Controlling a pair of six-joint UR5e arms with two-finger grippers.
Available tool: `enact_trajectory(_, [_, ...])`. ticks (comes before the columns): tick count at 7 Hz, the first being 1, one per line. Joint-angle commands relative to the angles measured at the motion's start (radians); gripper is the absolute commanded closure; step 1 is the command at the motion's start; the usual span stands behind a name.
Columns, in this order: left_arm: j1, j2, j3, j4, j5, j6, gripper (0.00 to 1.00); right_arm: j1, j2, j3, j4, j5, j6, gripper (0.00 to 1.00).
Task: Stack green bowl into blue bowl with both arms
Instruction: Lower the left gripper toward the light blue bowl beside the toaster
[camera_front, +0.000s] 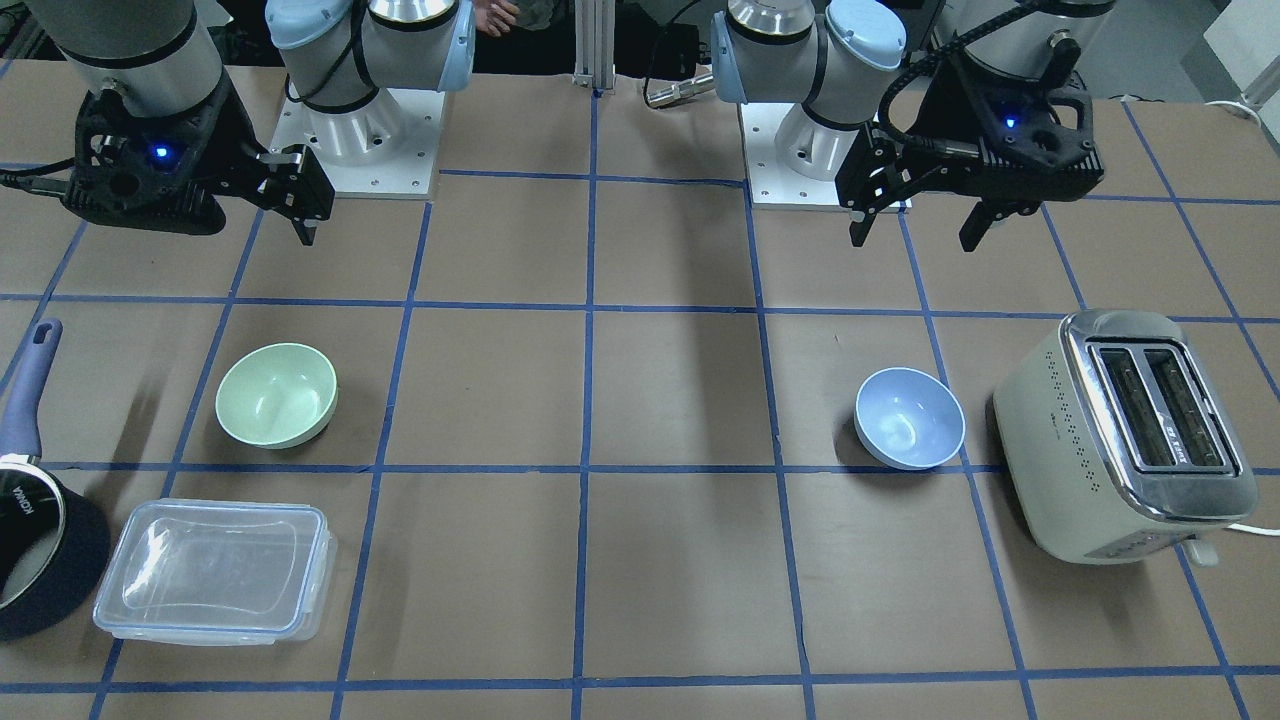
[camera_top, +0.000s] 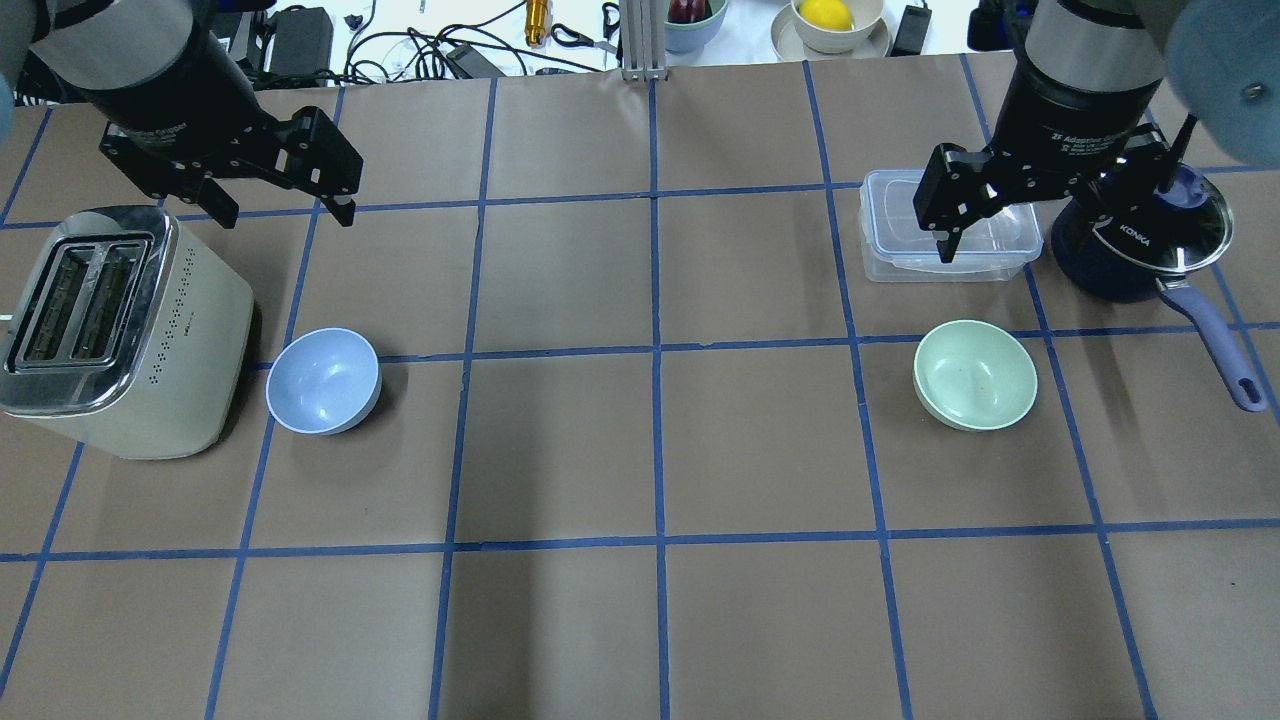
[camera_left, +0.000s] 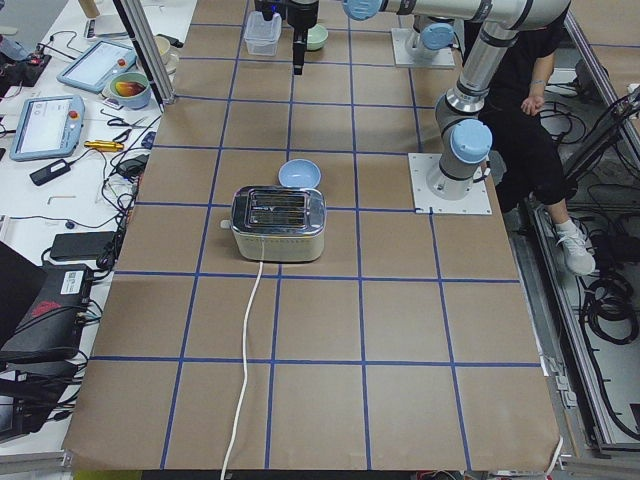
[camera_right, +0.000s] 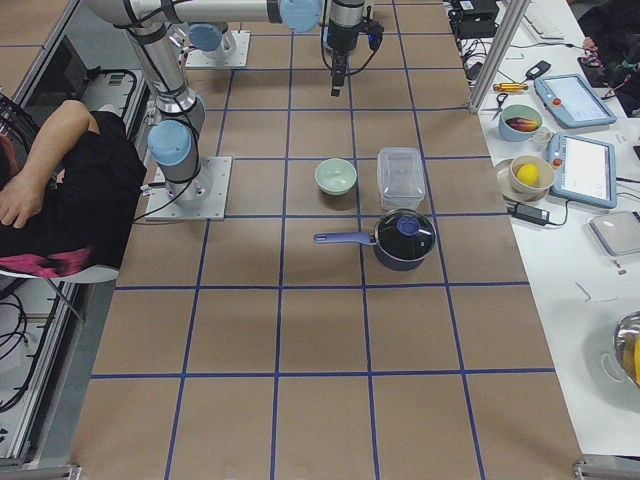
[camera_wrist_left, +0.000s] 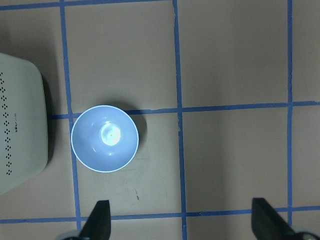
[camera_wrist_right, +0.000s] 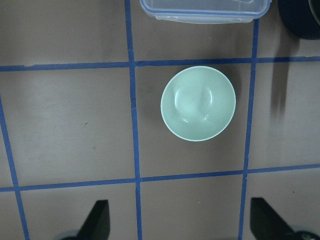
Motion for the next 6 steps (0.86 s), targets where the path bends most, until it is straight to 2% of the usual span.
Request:
enact_trajectory(1, [0.001, -0.005, -0.005, -0.005, -0.002, -0.002, 0.0, -0.001, 0.002, 0.002, 0.003, 0.0, 0.003, 0.0])
enact_trajectory(3, [0.015, -0.008, -0.02, -0.012, 0.004, 0.011, 0.0, -0.002, 0.0, 0.0, 0.004, -0.001, 0.007, 0.0])
enact_trajectory(4, [0.033, -0.03, -0.065, -0.002, 0.003, 0.012, 0.0, -0.002, 0.0, 0.0, 0.004, 0.0, 0.007, 0.0])
enact_trajectory(6, [0.061, -0.08, -0.242, 0.184, 0.004, 0.011, 0.01, -0.001, -0.011, -0.003, 0.015, 0.014, 0.005, 0.0])
